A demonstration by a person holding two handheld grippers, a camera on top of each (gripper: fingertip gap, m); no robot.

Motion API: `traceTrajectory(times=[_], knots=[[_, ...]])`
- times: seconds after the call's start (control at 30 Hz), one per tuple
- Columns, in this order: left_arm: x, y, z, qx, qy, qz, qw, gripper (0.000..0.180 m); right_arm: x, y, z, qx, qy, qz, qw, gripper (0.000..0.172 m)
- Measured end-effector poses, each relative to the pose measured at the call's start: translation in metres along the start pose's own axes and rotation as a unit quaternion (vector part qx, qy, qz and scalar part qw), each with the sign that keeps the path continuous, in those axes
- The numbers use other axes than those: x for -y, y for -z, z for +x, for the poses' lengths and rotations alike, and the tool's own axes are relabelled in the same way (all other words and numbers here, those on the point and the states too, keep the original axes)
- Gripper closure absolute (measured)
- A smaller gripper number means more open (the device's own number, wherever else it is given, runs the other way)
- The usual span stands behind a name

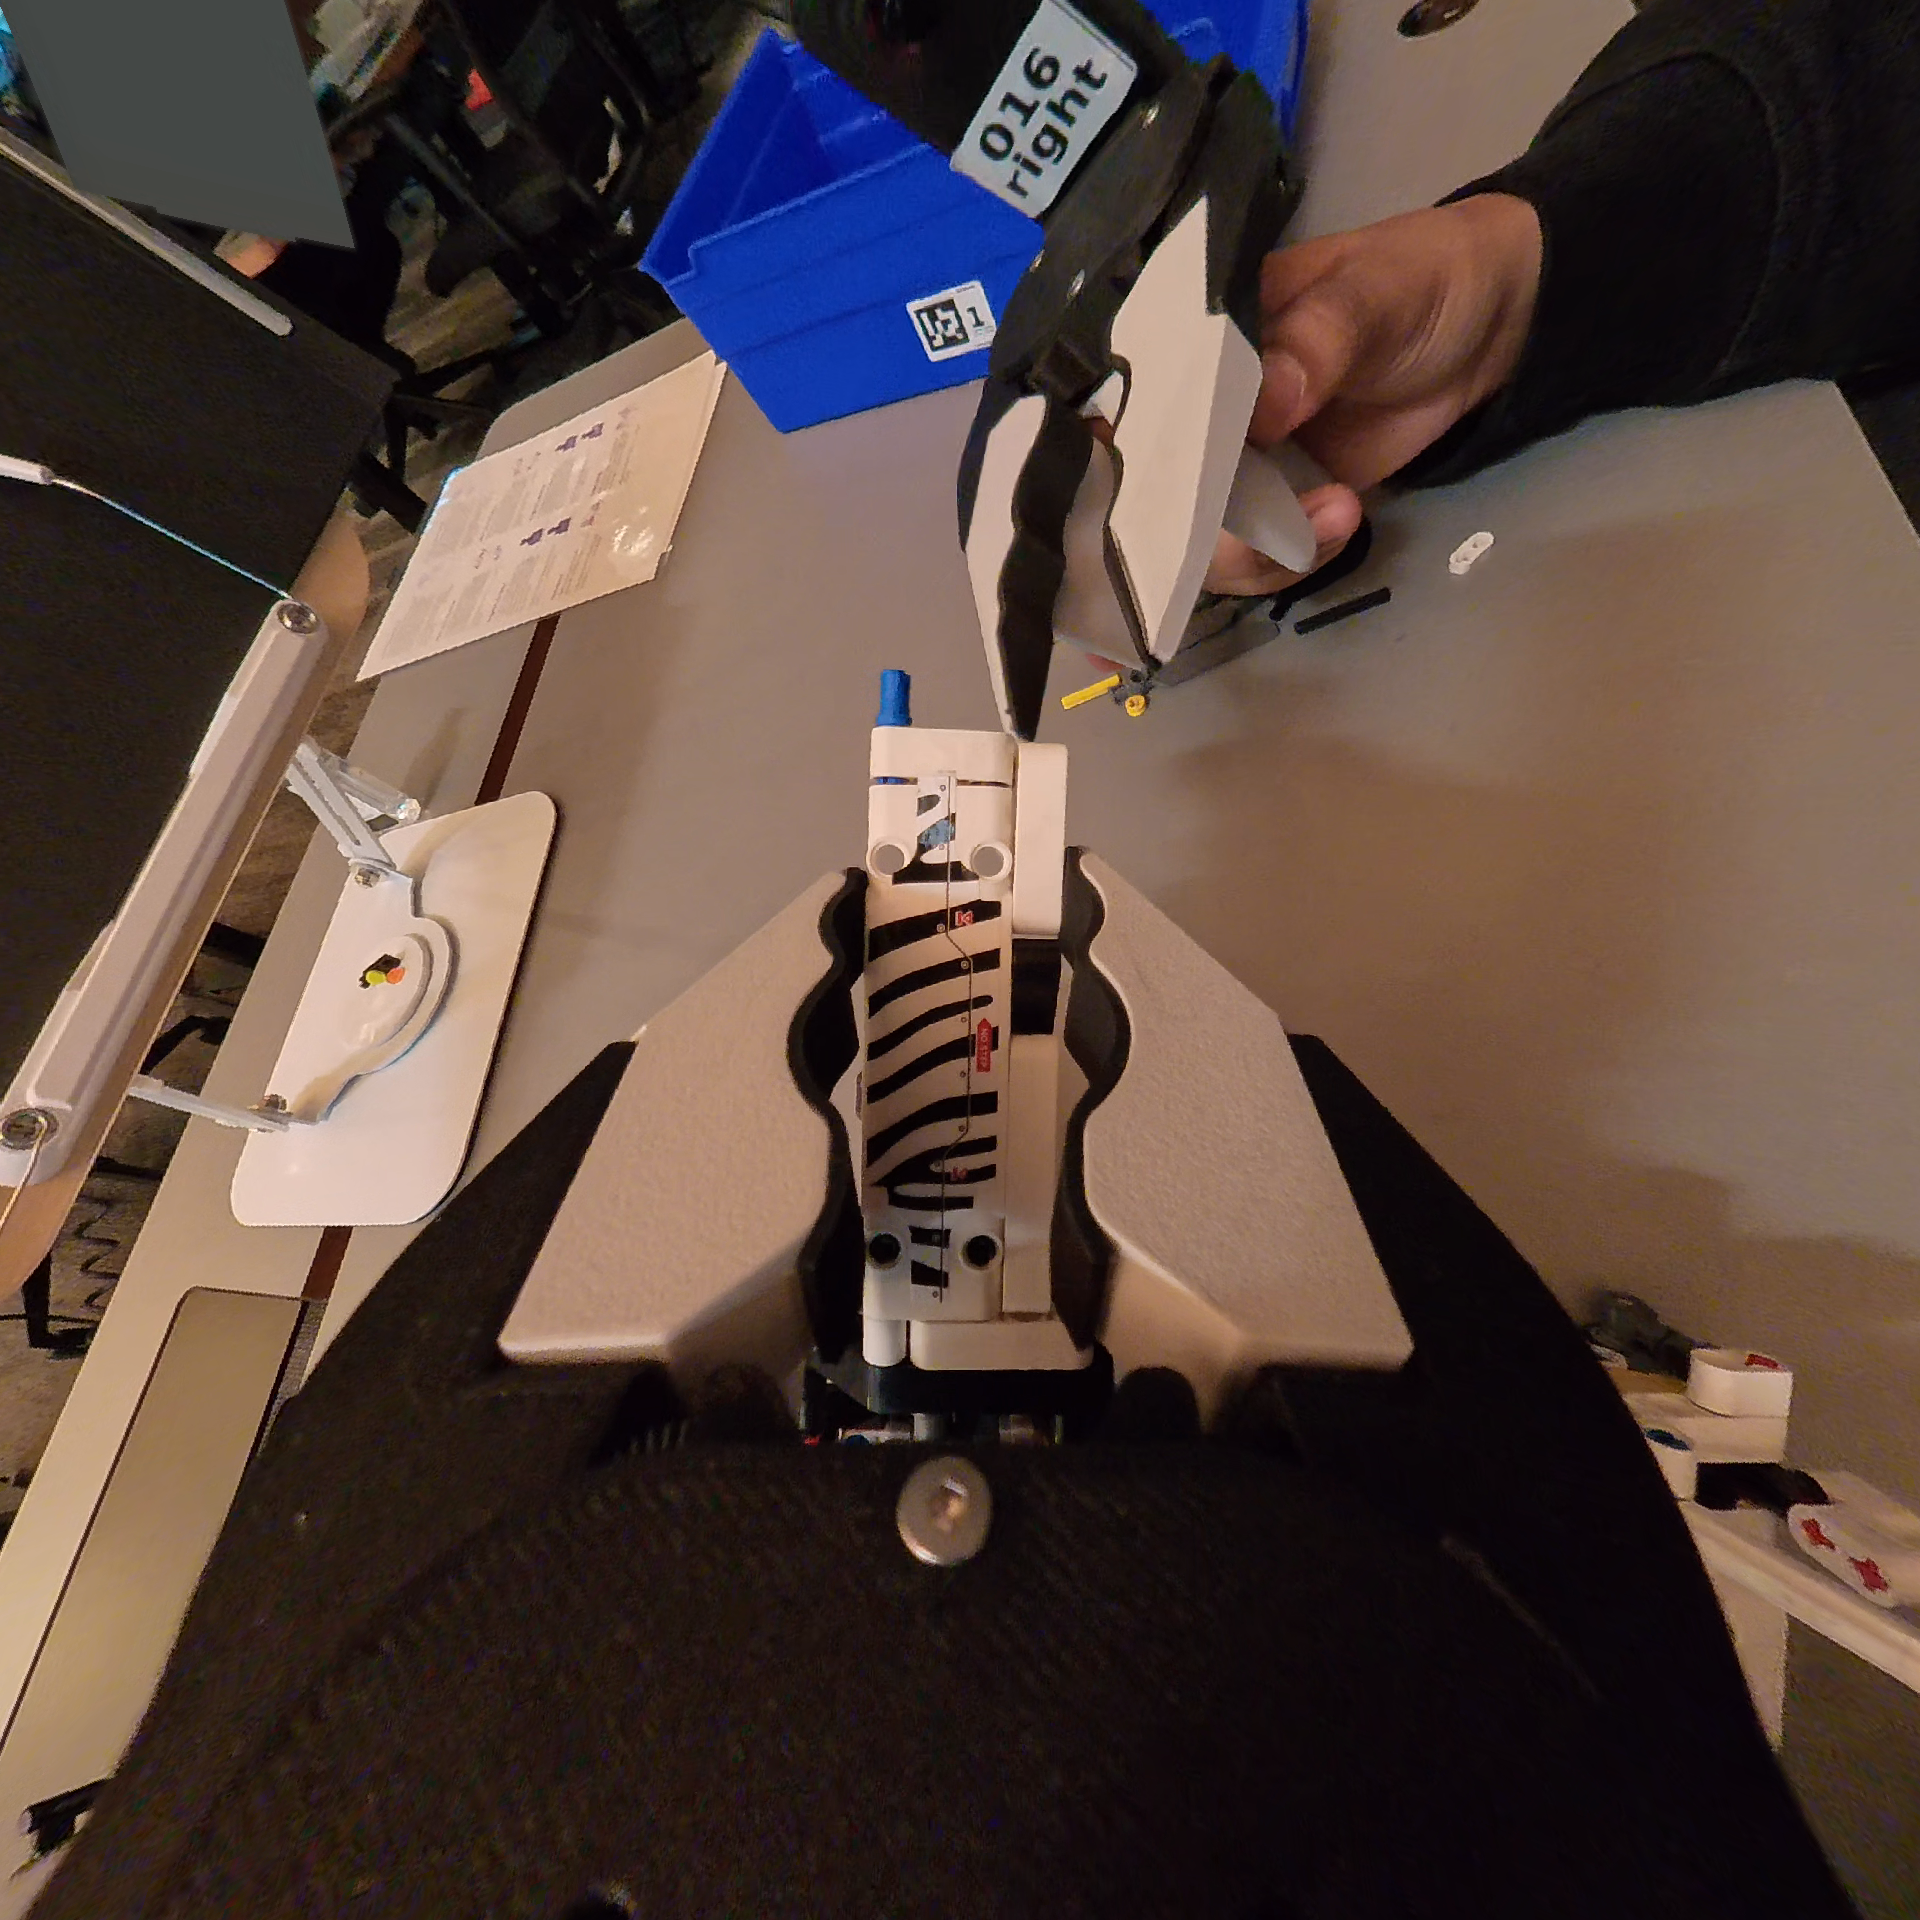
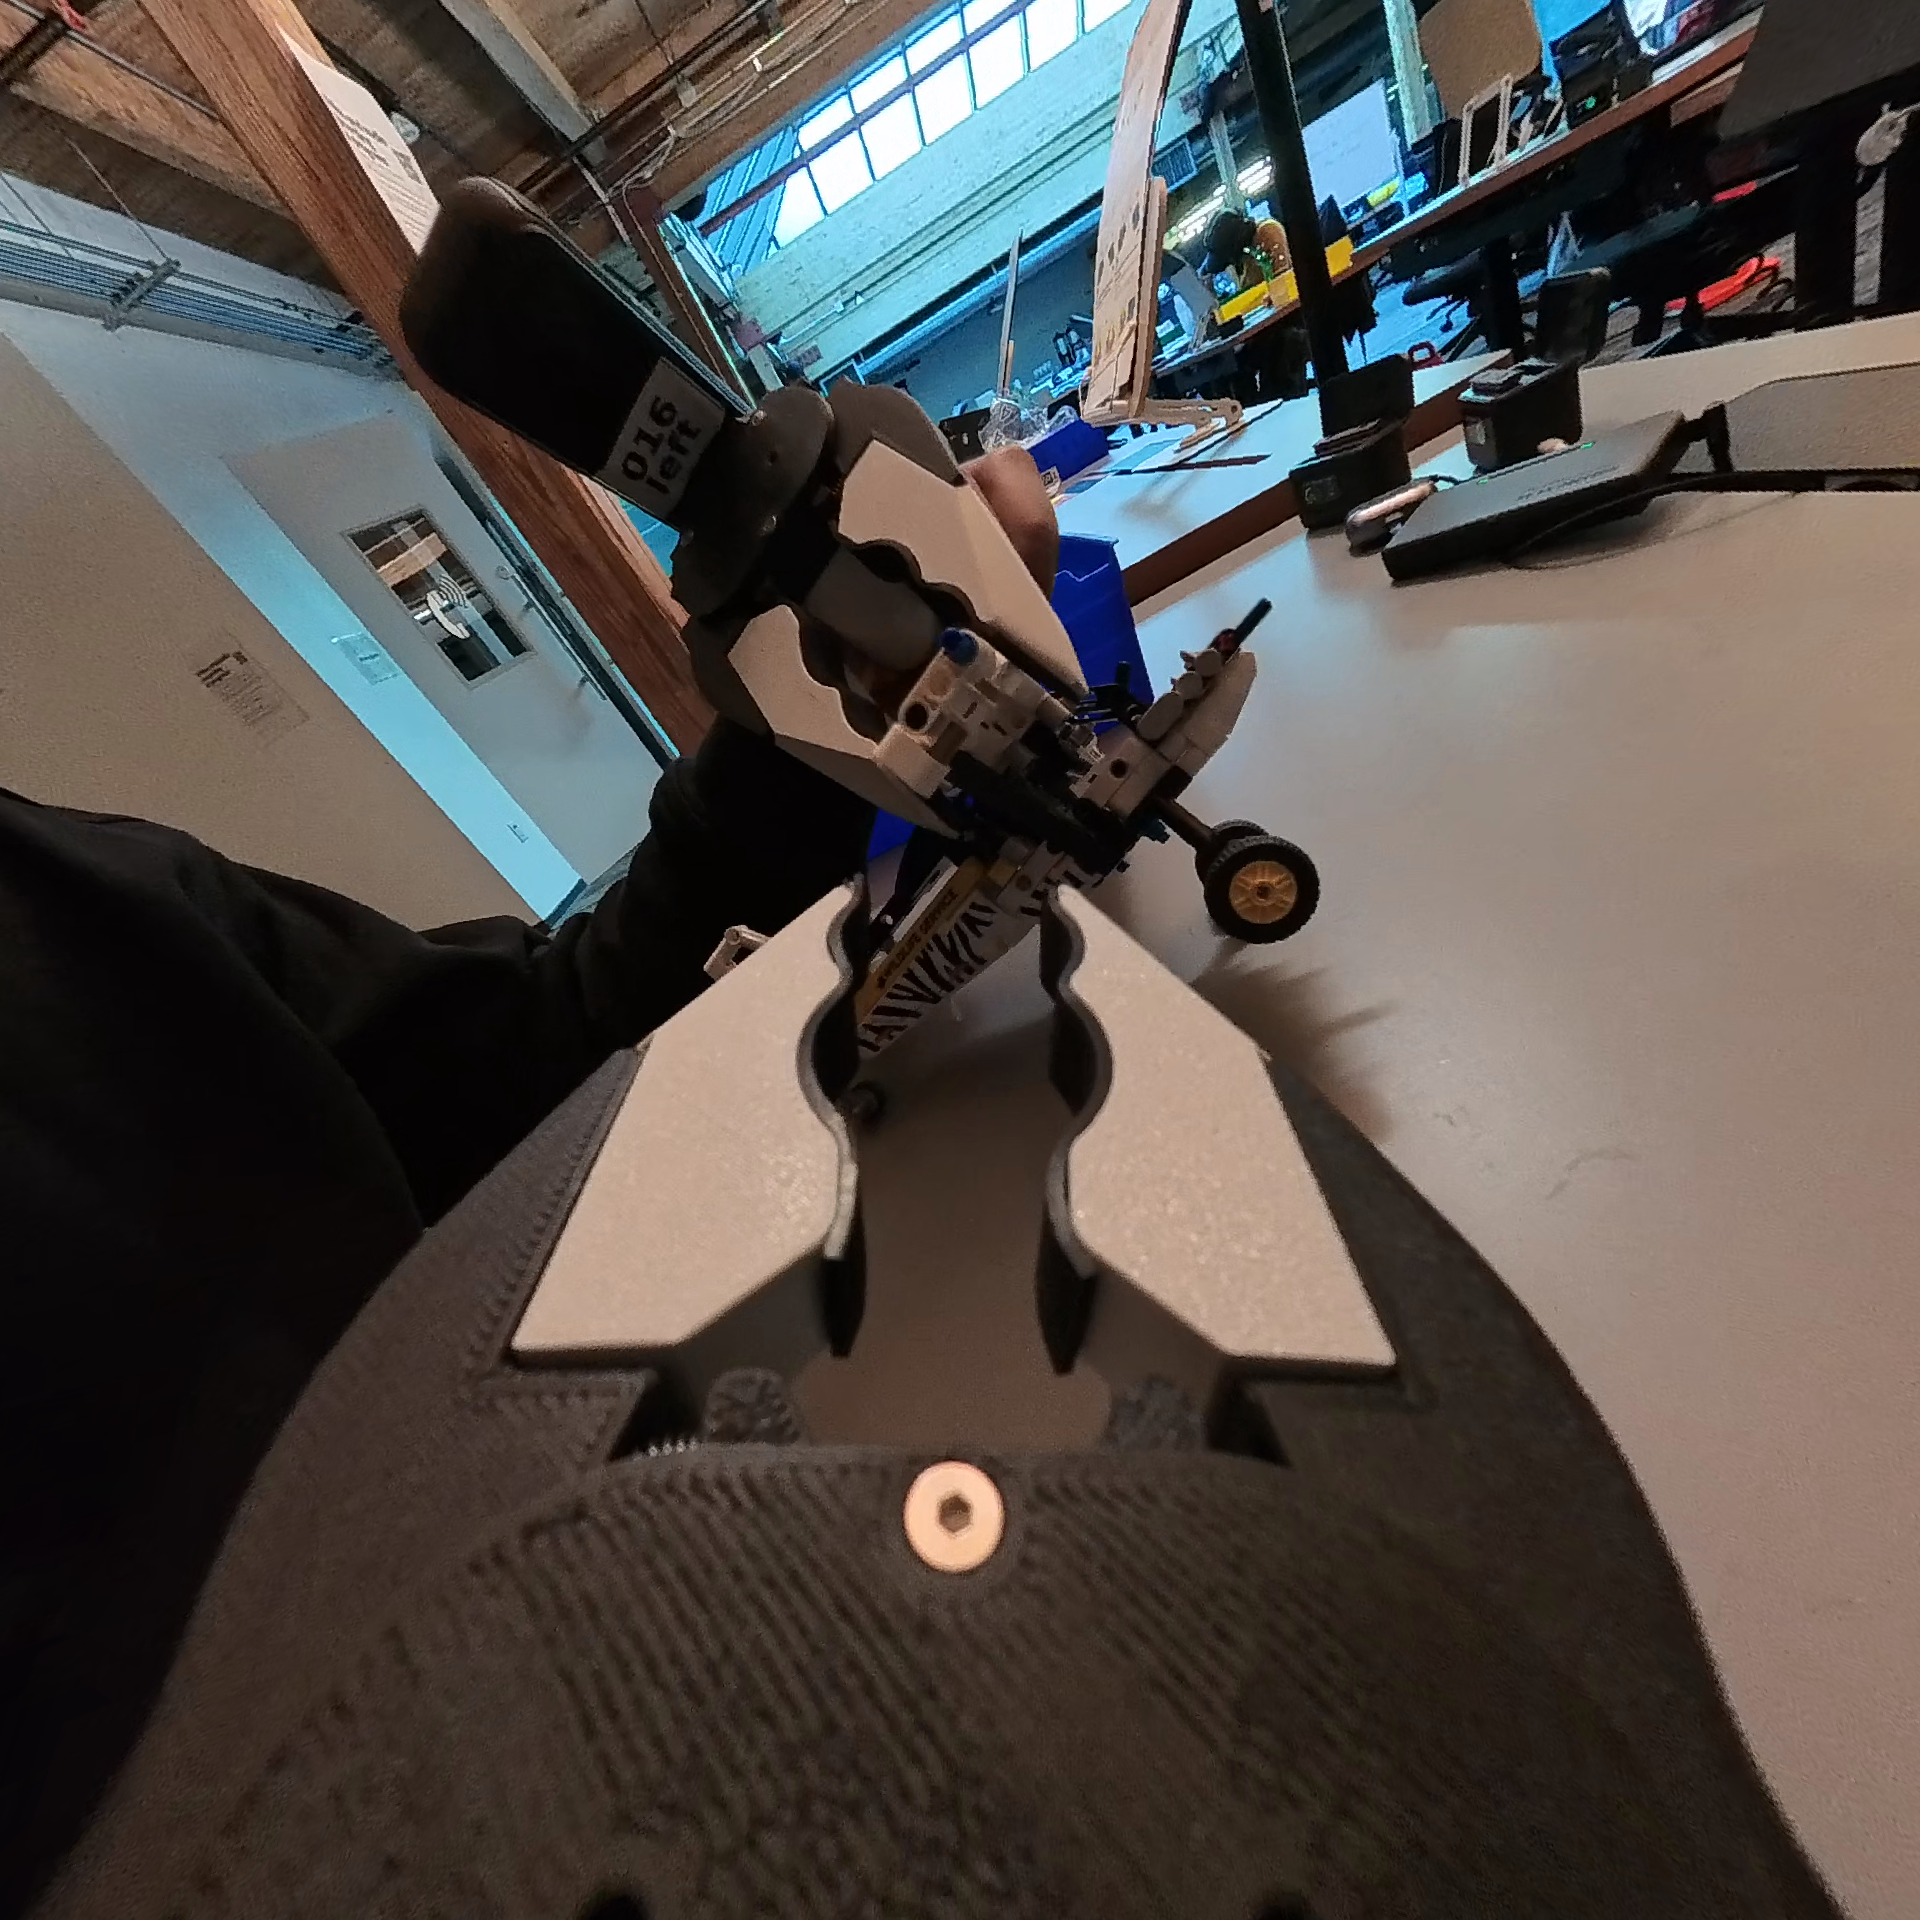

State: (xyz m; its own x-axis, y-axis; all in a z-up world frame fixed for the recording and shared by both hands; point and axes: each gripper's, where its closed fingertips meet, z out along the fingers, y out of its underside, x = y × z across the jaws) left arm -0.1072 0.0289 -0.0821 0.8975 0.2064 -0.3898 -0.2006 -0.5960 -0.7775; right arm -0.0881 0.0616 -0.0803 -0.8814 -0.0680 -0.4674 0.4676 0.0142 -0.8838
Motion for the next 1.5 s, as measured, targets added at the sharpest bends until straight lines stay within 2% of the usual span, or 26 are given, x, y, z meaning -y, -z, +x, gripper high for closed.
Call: traceTrajectory(times=[0.73,0.9,1.03,1.13,1.23,1.3,1.5], knots=[[-0.001,-0.003,0.0,-0.001,0.005,0.0,1.0,0.146,-0.002,-0.001,0.002,-0.018,0.023,-0.007,1.0,0.141],[0.002,-0.003,0.01,-0.029,-0.002,0.009,1.0,0.145,0.0,0.0,0.002,-0.015,0.014,0.0,1.0,0.142],[0.004,-0.004,0.021,-0.06,-0.005,0.012,0.998,0.145,0.005,0.003,0.003,0.003,-0.031,0.018,0.999,0.142],[0.004,-0.006,0.025,-0.067,-0.007,0.01,0.998,0.145,0.006,0.003,0.0,0.054,-0.112,0.037,0.992,0.144],[0.005,-0.009,0.028,-0.074,-0.008,0.008,0.997,0.145,0.009,0.002,-0.001,0.098,-0.189,0.063,0.975,0.153],[0.004,-0.011,0.029,-0.074,-0.012,0.003,0.997,0.145,0.006,-0.002,0.0,0.105,-0.216,0.064,0.969,0.16],[0.005,-0.012,0.031,-0.075,-0.017,-0.001,0.997,0.145,0.005,-0.007,0.002,0.118,-0.269,0.077,0.953,0.159]])
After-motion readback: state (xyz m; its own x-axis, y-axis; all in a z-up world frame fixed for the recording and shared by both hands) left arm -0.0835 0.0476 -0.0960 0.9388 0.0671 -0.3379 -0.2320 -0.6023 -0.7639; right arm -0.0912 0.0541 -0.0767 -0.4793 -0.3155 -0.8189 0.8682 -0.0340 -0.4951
